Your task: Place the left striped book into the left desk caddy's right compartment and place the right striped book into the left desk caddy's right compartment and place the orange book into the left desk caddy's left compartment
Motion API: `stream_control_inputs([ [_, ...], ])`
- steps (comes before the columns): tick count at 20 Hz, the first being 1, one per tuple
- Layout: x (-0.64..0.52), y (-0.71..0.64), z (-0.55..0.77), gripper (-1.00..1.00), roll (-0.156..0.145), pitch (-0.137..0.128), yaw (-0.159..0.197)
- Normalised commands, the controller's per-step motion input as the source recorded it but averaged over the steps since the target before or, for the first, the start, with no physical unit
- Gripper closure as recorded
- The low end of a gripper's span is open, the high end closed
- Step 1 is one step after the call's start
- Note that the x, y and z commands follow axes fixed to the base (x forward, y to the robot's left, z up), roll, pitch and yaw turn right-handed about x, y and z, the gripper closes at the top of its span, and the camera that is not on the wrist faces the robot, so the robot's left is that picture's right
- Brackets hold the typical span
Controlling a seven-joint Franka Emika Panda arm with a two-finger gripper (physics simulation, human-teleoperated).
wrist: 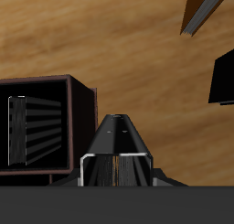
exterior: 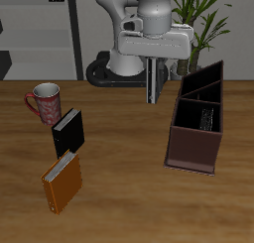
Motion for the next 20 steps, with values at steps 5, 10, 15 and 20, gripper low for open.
stream_control_inputs([
  [5,0.17,0.33,0.43,1.0,0.068,0.079,0.052],
  [10,0.16,0.18,0.24,1.0,0.007,0.04,0.04],
  [15,0.09,0.21,0.3,1.0,-0.007,-0.008,0.045],
  [20,0.18,0.14,0.16,1.0,-0.003,0.004,0.015],
])
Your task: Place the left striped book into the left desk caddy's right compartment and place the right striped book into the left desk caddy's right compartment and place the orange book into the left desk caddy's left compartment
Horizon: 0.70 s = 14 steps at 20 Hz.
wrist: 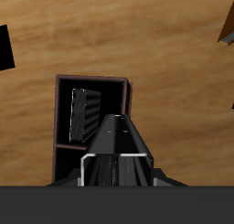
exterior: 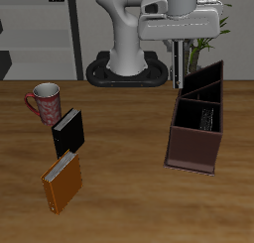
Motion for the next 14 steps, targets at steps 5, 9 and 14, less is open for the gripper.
stream_control_inputs([
  [5,0.23,0.08,-0.05,1.0,-0.009,0.045,-0.016],
  [9,0.31,0.06,-0.06,1.0,-0.006,0.054,-0.005],
  [14,0.22,0.11,-0.14,1.0,-0.009,0.045,-0.012],
])
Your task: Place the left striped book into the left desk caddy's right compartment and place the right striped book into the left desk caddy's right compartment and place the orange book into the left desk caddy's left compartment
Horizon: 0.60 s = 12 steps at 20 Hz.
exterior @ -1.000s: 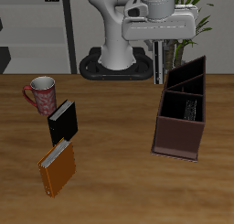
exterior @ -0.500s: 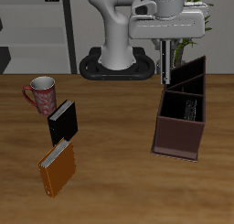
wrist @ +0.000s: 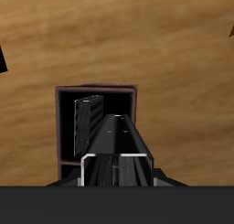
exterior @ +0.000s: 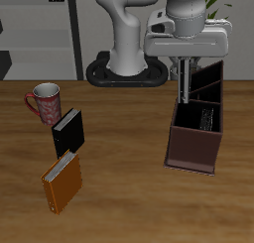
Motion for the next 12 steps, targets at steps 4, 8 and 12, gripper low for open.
stream_control_inputs([
  [4,0.16,0.21,-0.17,1.0,0.012,0.024,-0.014],
  [8,0.09,0.12,-0.09,1.0,0.011,0.003,-0.01],
  [12,0.09,0.03,-0.13,1.0,-0.001,0.001,-0.004],
])
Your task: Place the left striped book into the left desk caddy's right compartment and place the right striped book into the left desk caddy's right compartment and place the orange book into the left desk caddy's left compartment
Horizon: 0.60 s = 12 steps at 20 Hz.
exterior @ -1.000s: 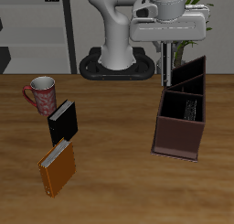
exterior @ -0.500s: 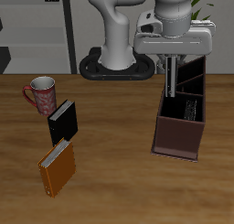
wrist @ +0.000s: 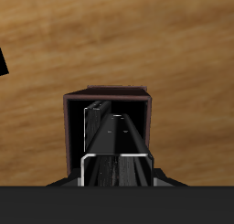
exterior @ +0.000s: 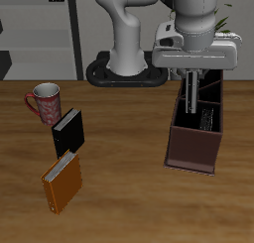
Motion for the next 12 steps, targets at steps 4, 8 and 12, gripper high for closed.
stream_control_inputs([
  [4,0.09,-0.09,-0.21,1.0,-0.015,0.028,-0.021],
  [8,0.05,-0.09,-0.18,1.0,-0.01,0.022,-0.018],
  [12,0.0,-0.05,-0.18,1.0,-0.003,0.0,-0.013],
])
